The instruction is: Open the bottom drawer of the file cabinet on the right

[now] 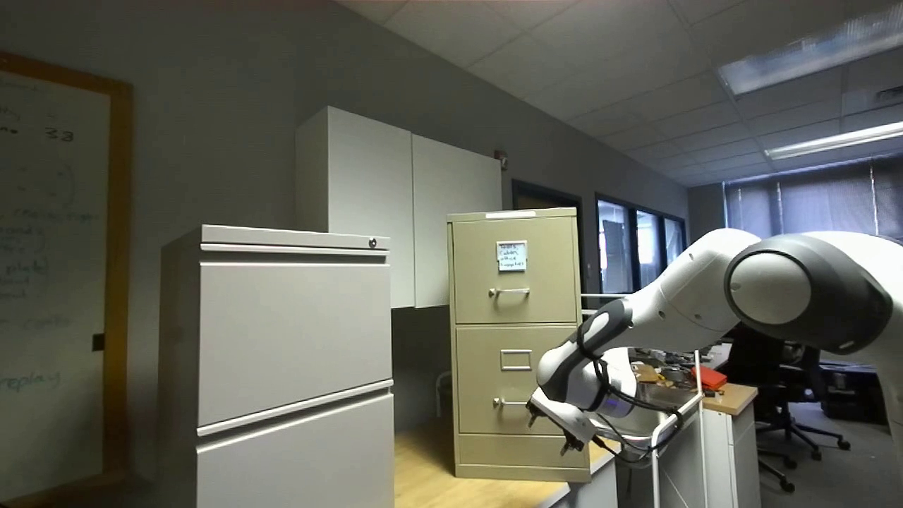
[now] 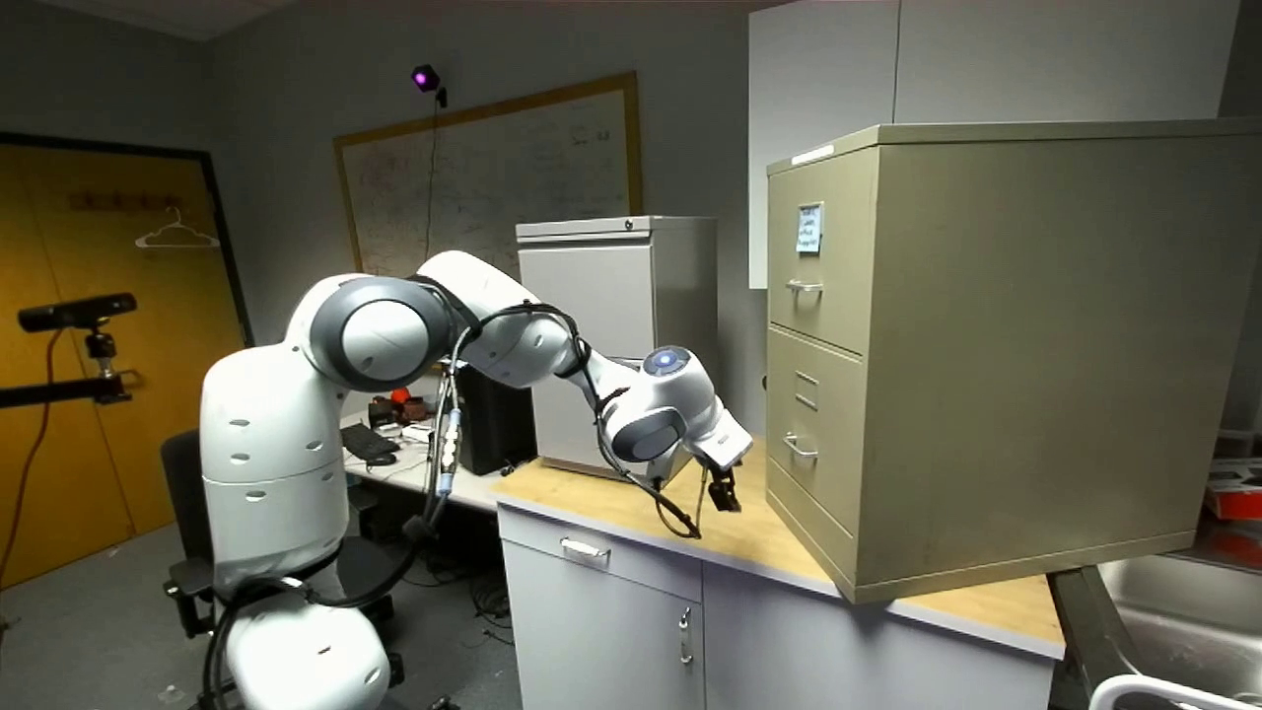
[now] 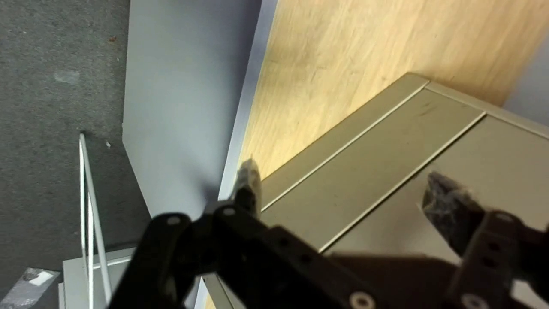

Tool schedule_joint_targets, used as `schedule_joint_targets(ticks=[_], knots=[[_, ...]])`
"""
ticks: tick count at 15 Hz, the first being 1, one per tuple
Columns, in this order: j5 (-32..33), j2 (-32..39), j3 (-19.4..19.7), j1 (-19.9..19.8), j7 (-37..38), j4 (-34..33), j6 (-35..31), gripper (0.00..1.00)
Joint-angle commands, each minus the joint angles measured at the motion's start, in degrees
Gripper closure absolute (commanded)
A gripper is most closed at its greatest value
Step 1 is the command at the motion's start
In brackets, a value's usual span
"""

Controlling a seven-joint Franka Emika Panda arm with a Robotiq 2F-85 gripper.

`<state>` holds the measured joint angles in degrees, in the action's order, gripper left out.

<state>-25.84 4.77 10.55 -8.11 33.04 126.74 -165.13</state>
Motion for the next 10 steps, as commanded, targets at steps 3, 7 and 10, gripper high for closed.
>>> schedule_joint_targets(ticks=[3, 7, 10], knots=[[0.06, 3.6, 1.69, -1.82, 5.33, -9.06, 0.58, 0.0], [-1.89, 6.97, 1.49, -3.39, 5.16, -15.51, 1.03, 0.0], [-3.69, 10.24, 0.78, -4.06, 4.62, -20.44, 1.33, 0.0]])
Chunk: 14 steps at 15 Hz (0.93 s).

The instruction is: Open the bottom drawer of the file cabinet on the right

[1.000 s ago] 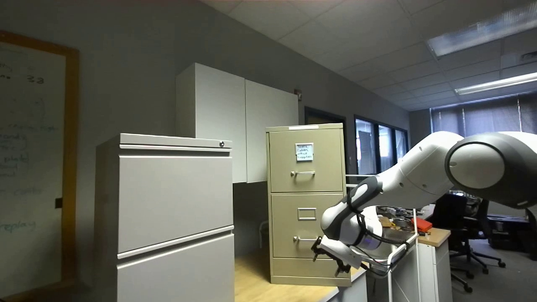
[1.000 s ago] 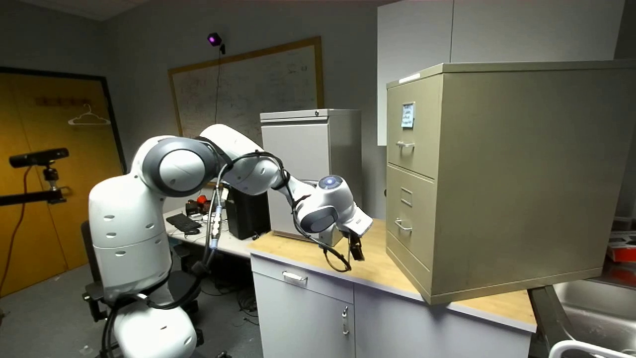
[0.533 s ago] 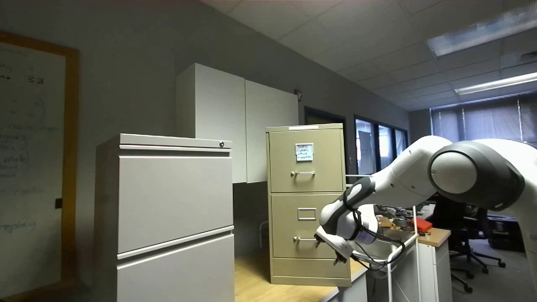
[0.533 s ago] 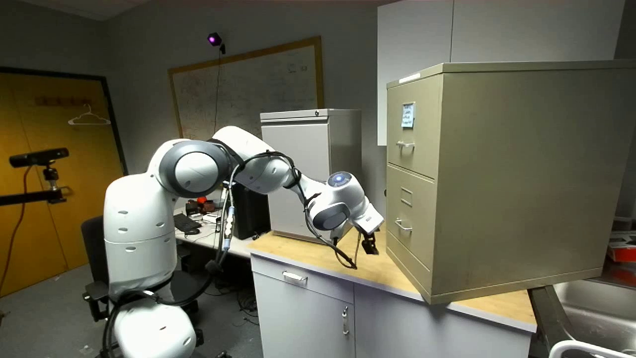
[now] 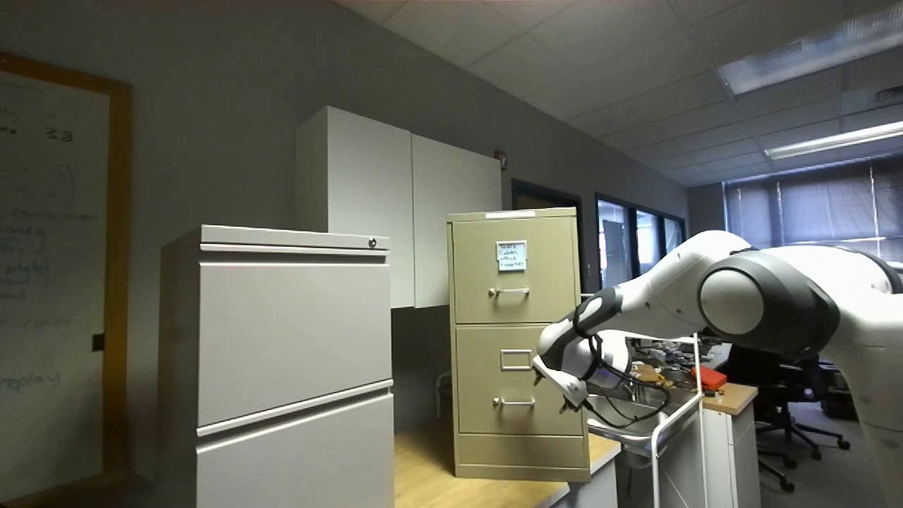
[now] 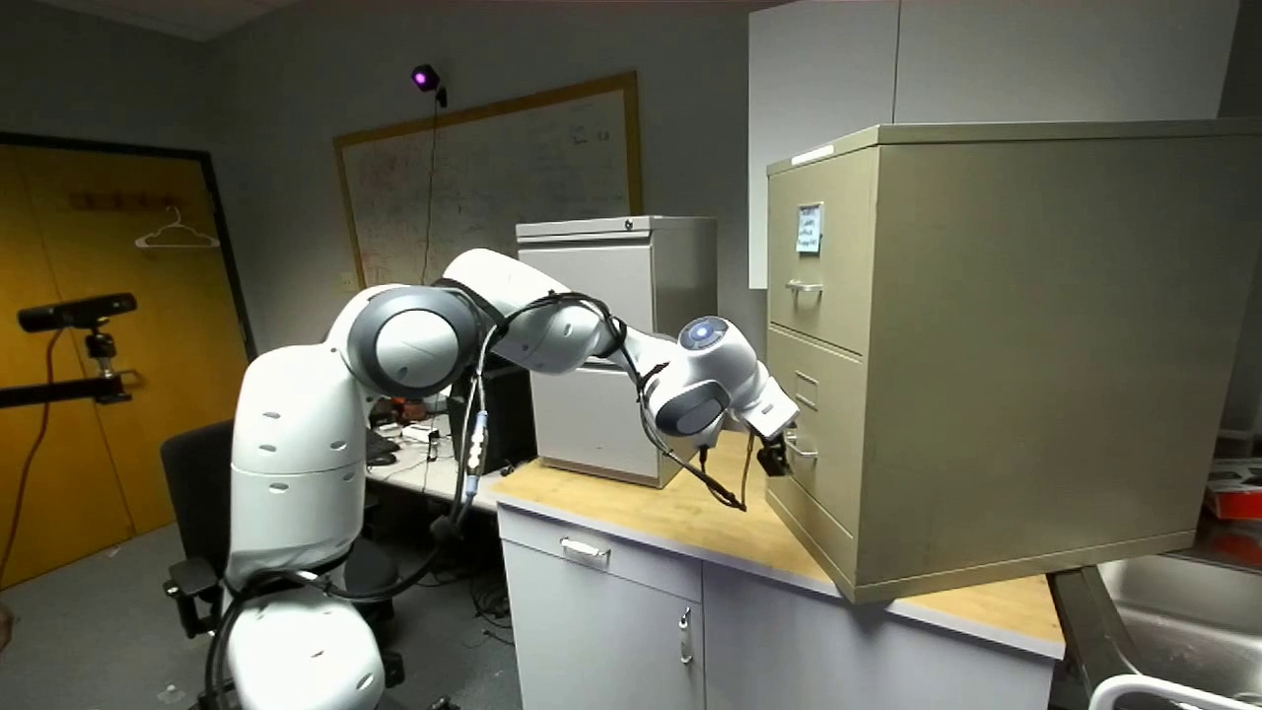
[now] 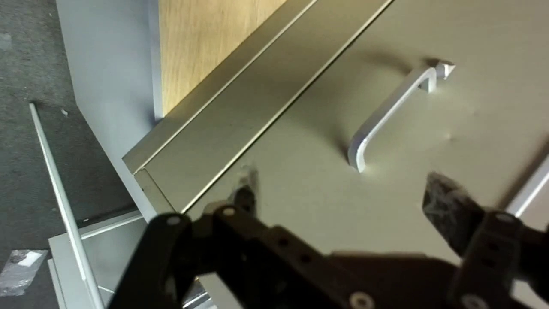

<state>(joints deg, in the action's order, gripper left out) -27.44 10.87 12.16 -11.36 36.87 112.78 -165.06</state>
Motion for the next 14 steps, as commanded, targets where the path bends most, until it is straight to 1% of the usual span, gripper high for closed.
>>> schedule_joint_targets(ticks=[1, 8, 11, 14], knots=[[-2.84, 5.49, -1.21, -1.03, 0.49, -8.36, 1.45, 0.0], [-3.09, 14.01, -2.58, -1.71, 0.59, -19.32, 4.59, 0.0], [-3.14, 16.39, -3.33, -1.68, 0.64, -21.15, 6.09, 0.0], [-2.54, 18.61, -3.74, -1.5, 0.64, -21.48, 6.97, 0.0]])
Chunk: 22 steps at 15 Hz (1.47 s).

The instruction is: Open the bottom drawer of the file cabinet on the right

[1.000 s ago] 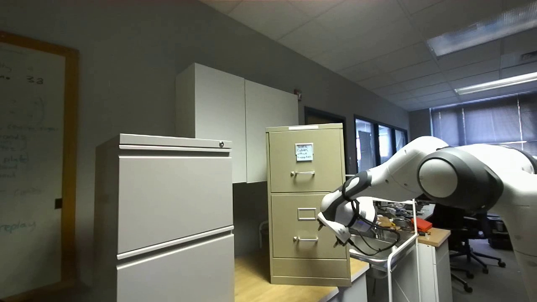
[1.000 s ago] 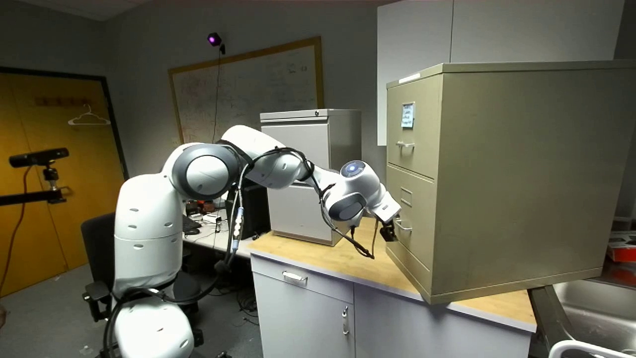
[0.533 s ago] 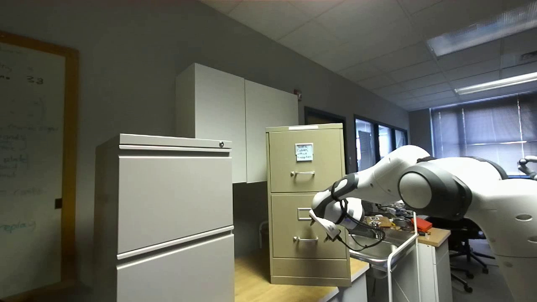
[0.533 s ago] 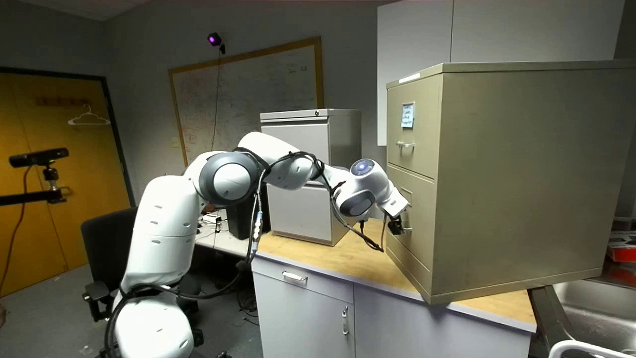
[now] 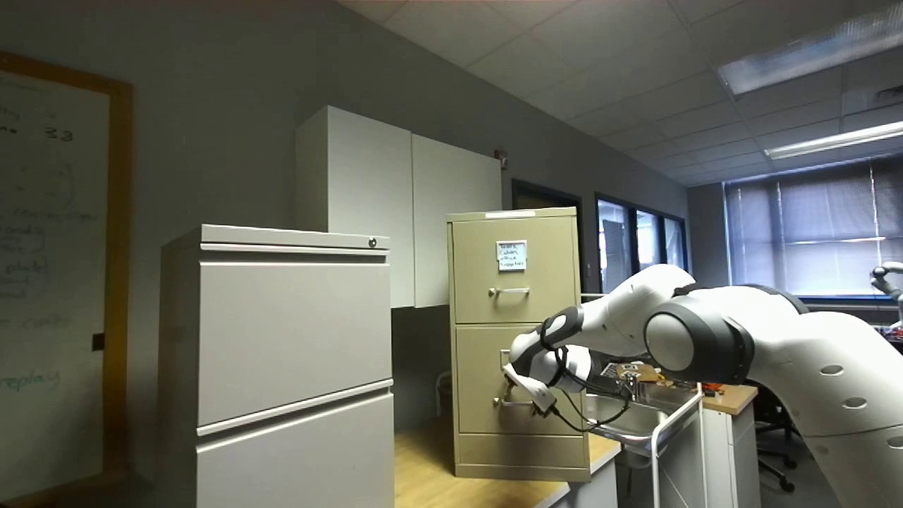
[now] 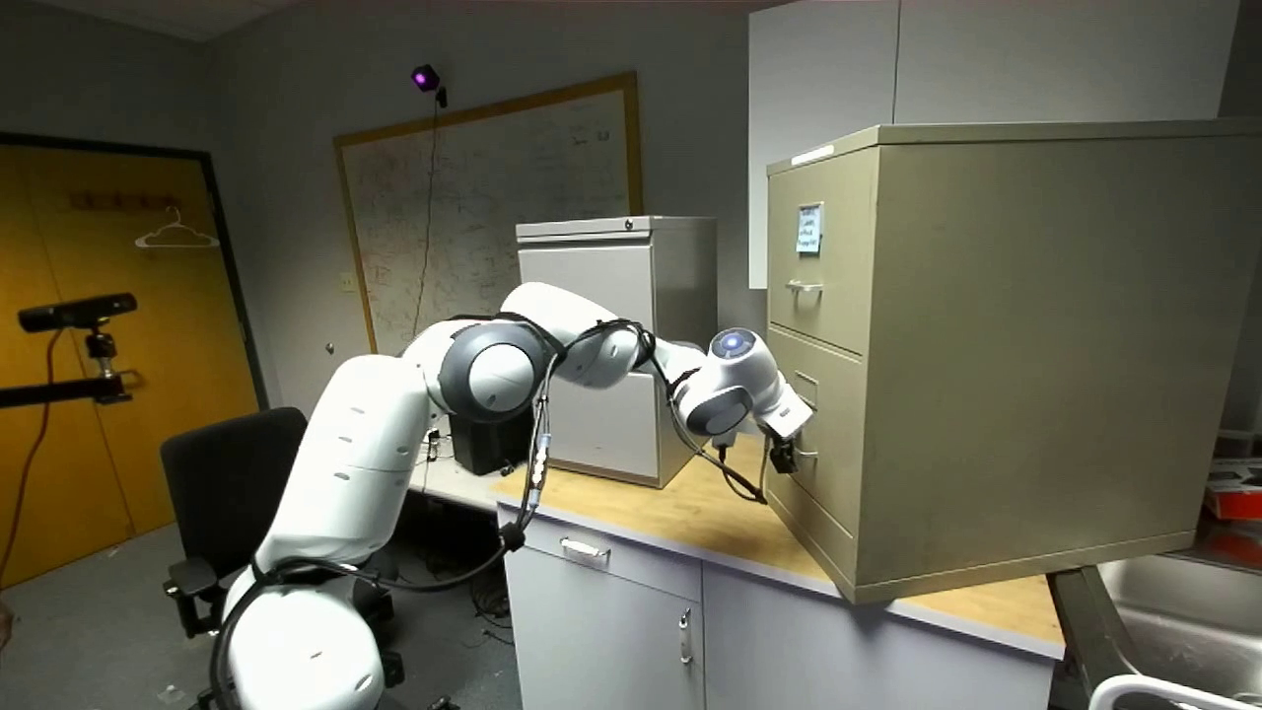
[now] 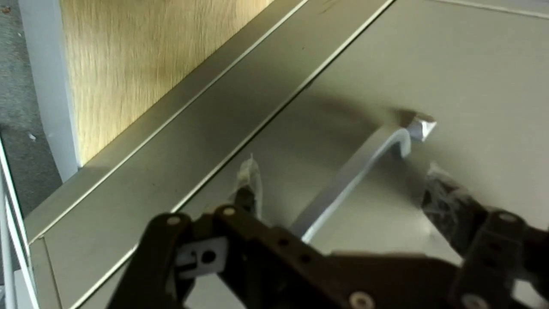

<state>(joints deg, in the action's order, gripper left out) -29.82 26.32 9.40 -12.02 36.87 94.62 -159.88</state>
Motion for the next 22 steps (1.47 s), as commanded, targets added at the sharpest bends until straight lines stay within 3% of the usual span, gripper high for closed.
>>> schedule_joint_targets(ticks=[1, 3, 4, 5, 8, 10, 12, 17, 18, 22], knots=[[0.5, 3.94, -0.7, -0.64, 0.78, -3.34, 2.3, 0.0], [1.47, 5.01, -0.01, -0.52, 1.0, -3.88, 2.52, 0.0], [1.9, 5.17, 0.33, -0.55, 0.95, -3.81, 2.61, 0.07], [2.34, 5.2, 0.71, -0.44, 1.08, -3.58, 2.44, 0.27], [5.03, 5.54, 2.89, 0.2, 1.96, -2.74, 3.09, 0.5], [5.92, 4.95, 3.36, 0.32, 2.04, -1.3, 2.36, 0.58], [4.75, 4.13, 1.91, -0.63, 0.06, 0.48, 2.72, 0.62], [3.9, -0.61, -2.11, -0.89, -8.94, 4.07, -2.31, 0.97], [3.96, -2.07, -3.09, -1.17, -11.24, 4.59, -0.9, 1.0], [10.8, -7.98, 2.49, 4.96, -6.3, 10.01, -0.2, 0.99]])
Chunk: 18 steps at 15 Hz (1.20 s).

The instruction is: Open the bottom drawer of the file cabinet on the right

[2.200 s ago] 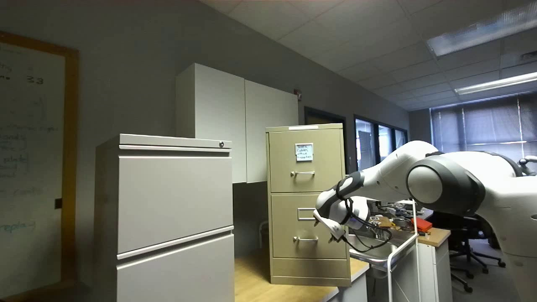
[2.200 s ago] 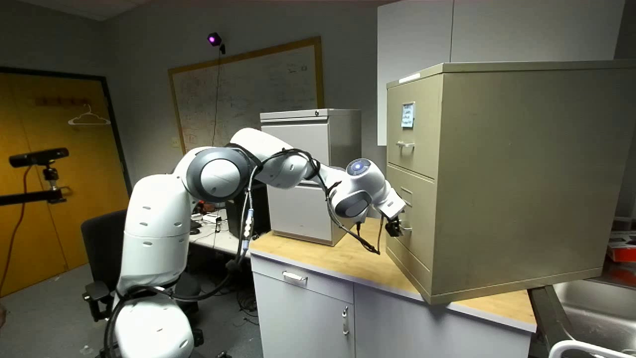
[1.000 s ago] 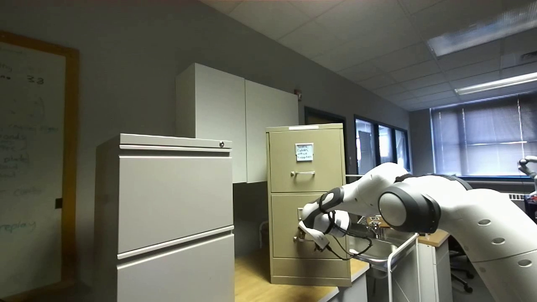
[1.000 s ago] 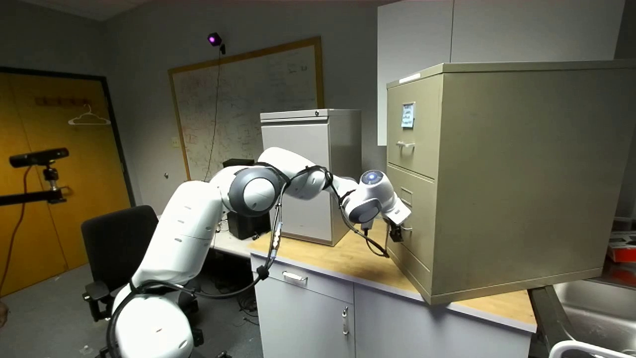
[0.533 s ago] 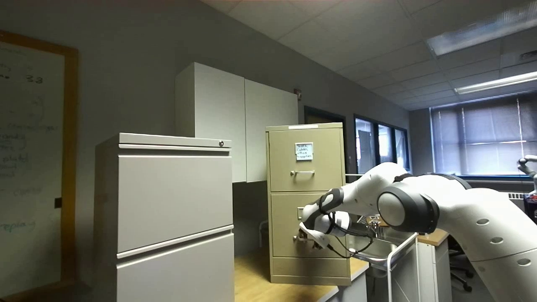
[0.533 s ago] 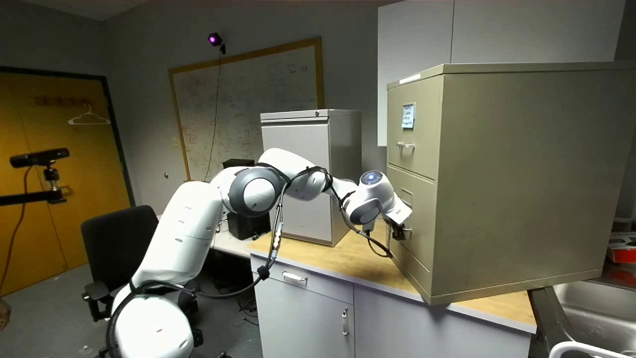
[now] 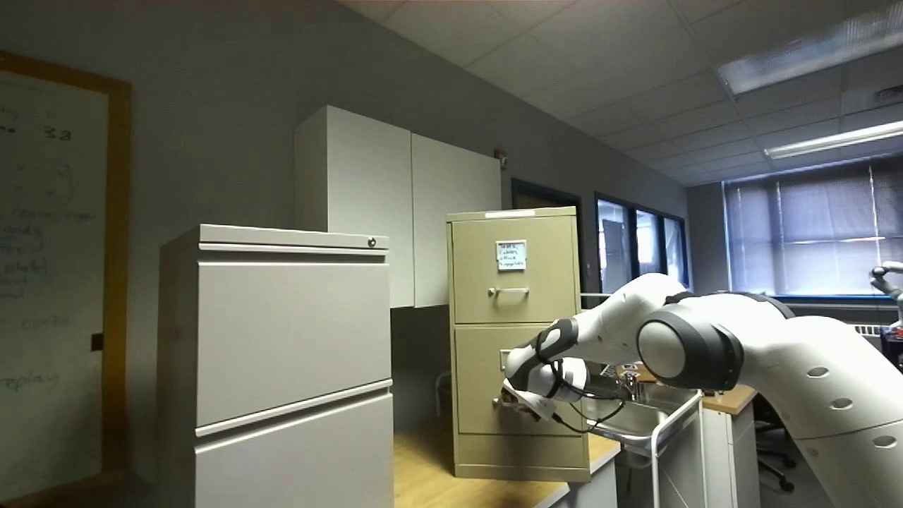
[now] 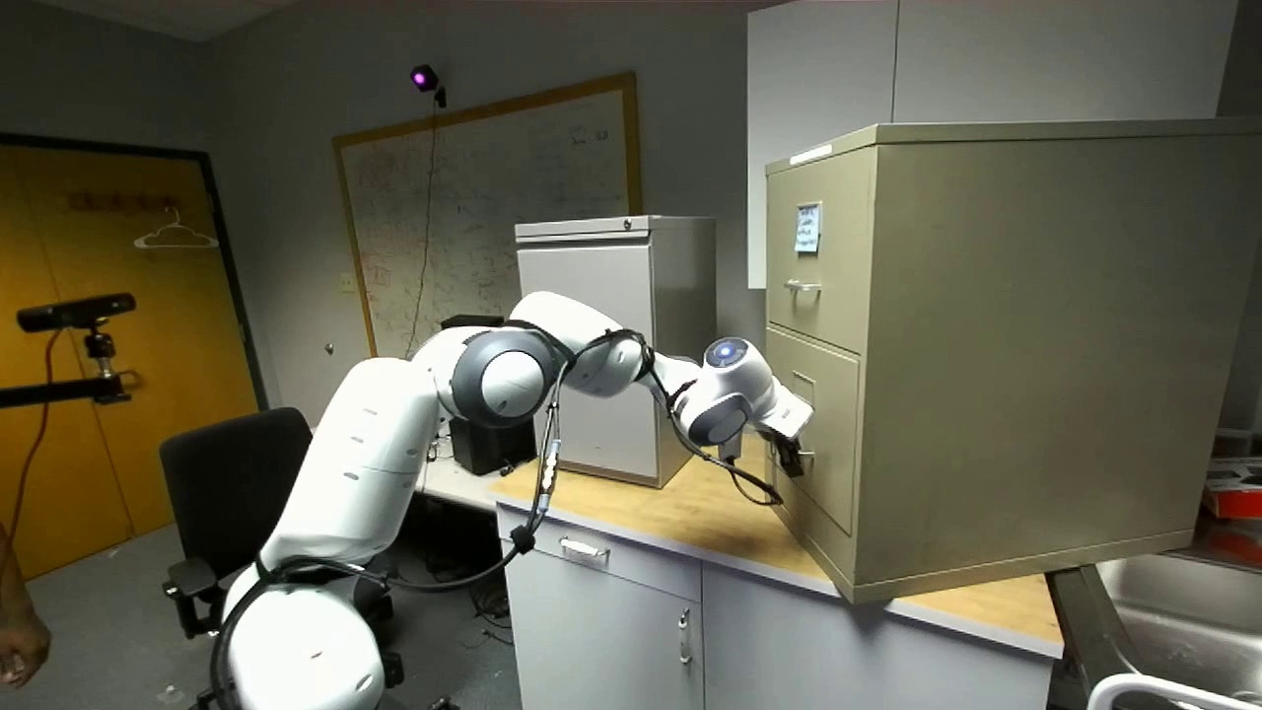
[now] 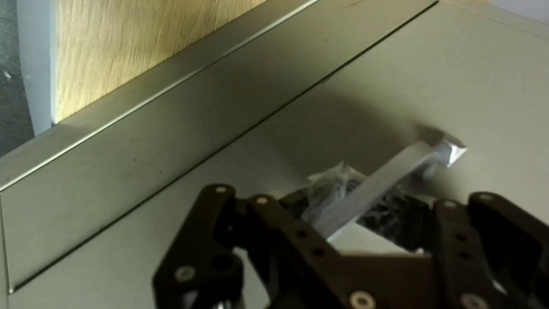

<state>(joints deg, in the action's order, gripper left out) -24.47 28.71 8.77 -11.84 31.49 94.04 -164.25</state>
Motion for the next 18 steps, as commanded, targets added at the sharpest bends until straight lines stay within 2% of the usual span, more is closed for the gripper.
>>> schedule_joint_targets(ticks=[1, 5, 10, 18], knots=[[7.23, -10.73, 3.9, 5.85, 0.48, 11.49, 3.26, 0.98], [13.36, -12.0, 10.01, 13.58, 9.58, 17.54, -1.92, 0.98], [18.65, -13.45, 19.97, 26.01, 20.44, 23.85, -6.24, 0.98], [23.79, -15.93, 38.19, 47.22, 29.3, 31.25, -8.29, 0.98]])
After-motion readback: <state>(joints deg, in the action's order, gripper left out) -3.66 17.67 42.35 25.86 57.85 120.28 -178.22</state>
